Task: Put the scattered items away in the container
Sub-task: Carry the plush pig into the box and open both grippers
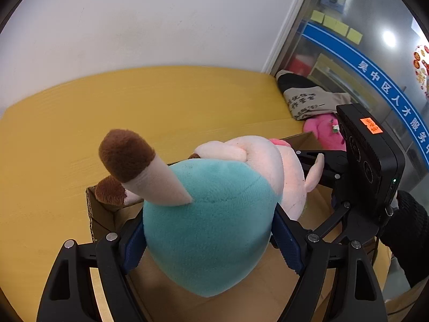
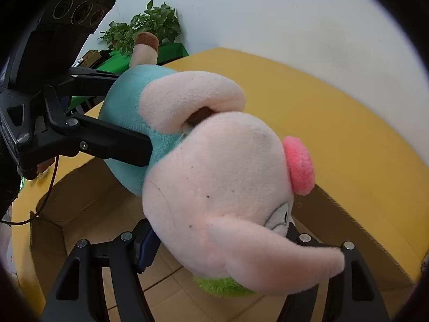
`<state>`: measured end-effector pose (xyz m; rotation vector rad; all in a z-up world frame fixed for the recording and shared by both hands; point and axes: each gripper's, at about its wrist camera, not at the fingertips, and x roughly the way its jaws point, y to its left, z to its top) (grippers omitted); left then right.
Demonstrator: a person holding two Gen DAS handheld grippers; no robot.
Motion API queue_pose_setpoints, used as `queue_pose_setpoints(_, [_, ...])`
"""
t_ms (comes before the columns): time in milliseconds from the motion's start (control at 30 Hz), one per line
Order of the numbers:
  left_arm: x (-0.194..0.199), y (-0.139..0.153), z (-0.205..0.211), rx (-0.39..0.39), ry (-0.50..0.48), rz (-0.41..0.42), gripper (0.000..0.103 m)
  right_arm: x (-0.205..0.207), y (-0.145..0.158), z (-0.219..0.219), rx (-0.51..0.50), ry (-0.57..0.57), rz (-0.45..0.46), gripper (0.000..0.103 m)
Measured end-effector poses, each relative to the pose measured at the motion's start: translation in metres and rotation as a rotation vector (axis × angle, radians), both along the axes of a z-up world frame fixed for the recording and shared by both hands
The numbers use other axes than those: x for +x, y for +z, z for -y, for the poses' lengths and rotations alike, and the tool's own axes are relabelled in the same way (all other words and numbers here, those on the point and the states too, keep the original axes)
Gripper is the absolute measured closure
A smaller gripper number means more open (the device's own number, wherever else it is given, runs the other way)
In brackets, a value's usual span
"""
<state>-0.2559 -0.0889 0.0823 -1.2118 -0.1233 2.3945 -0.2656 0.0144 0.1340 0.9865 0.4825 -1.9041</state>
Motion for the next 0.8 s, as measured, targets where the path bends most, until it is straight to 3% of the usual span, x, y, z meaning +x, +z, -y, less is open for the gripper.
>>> queue_pose_setpoints(233, [-0.014,-0.031,0.01,-0.026,0.069,0.088,0.016,-0.018,-0.031,0.021,0.015,-0.016,0.031,0.033])
queue_pose_setpoints(433, [-0.016,-0.044,0.017,-0.032,0.103,0.114,0.013,-0.023,-0.046,0.022,0.016,-0.037,0.023,0.033])
queue_pose_setpoints(500, [-0.013,-0.044,0.018,-0.05,0.117,0.115,0.007,-0.021,-0.049,0.023,0.017,-0.044,0.019,0.026])
queue_pose_setpoints(567, [-0.01,-0.042,0.019,-0.049,0.112,0.108,0.005,-0.018,-0.056,0.042,0.043,-0.048,0.006,0.018])
queue_pose_setpoints(800, [0.036,-0.005,0.025,-0.011,0.162,-0.002,0.006,-0.004,-0.026,0.017,0.016,-0.071,-0.005,0.018])
